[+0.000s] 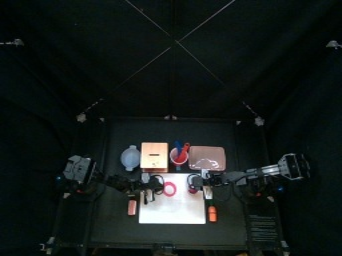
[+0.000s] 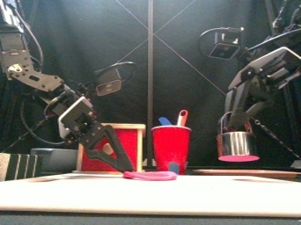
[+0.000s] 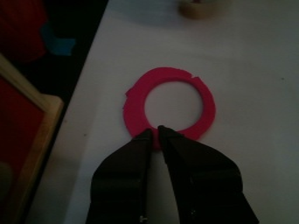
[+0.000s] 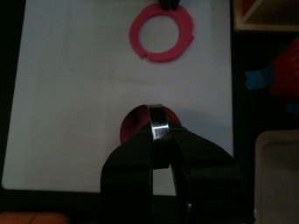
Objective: Get the cutter from the drawer then cut the dough then place the extra dough in the bowl
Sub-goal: Place the extra dough in the bowl
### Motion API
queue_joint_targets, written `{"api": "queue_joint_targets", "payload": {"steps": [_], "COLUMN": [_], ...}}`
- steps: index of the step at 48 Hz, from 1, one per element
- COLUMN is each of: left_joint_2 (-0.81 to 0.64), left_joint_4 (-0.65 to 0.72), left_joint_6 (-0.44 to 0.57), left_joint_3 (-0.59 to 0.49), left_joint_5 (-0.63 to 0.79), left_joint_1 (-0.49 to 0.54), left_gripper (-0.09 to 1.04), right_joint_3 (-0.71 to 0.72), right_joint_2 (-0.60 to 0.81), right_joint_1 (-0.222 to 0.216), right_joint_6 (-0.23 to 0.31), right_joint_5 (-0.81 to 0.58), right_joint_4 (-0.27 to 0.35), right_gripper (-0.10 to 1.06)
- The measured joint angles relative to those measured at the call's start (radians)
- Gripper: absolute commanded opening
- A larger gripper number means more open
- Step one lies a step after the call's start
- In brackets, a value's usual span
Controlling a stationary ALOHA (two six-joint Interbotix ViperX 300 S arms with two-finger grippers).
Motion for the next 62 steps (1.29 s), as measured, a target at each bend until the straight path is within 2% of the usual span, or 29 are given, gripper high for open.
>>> {"api": "queue_joint_targets", "payload": {"steps": [11,22,29,46,57,62], "left_joint_2": [-0.057,-0.06,-0.061,-0.112,-0.063,-0.041], "left_joint_4": [-0.002,-0.002,0.0,0.003,0.009,0.009], "left_joint_6": [-0.002,-0.002,0.0,0.011,0.081,0.117], "left_joint_3": [0.012,0.011,0.012,0.032,-0.006,-0.023], "left_joint_5": [-0.002,-0.002,0.0,0.0,0.049,0.092], "left_joint_1": [0.003,0.003,0.005,0.021,0.06,0.063], "left_gripper": [0.6,0.61,0.61,0.63,0.82,0.86], "right_joint_3": [0.003,-0.021,-0.044,-0.104,-0.109,-0.109], "right_joint_2": [0.092,0.12,0.12,0.12,0.118,0.12], "right_joint_1": [0.002,0.002,0.005,0.009,0.009,0.009], "right_joint_6": [-0.002,0.0,-0.002,-0.003,-0.005,-0.003], "right_joint_5": [-0.058,-0.064,-0.063,-0.048,-0.048,-0.048], "right_joint_4": [-0.002,0.012,0.014,-0.006,-0.009,-0.009], "right_gripper": [0.56,0.83,0.94,0.95,0.95,0.95]}}
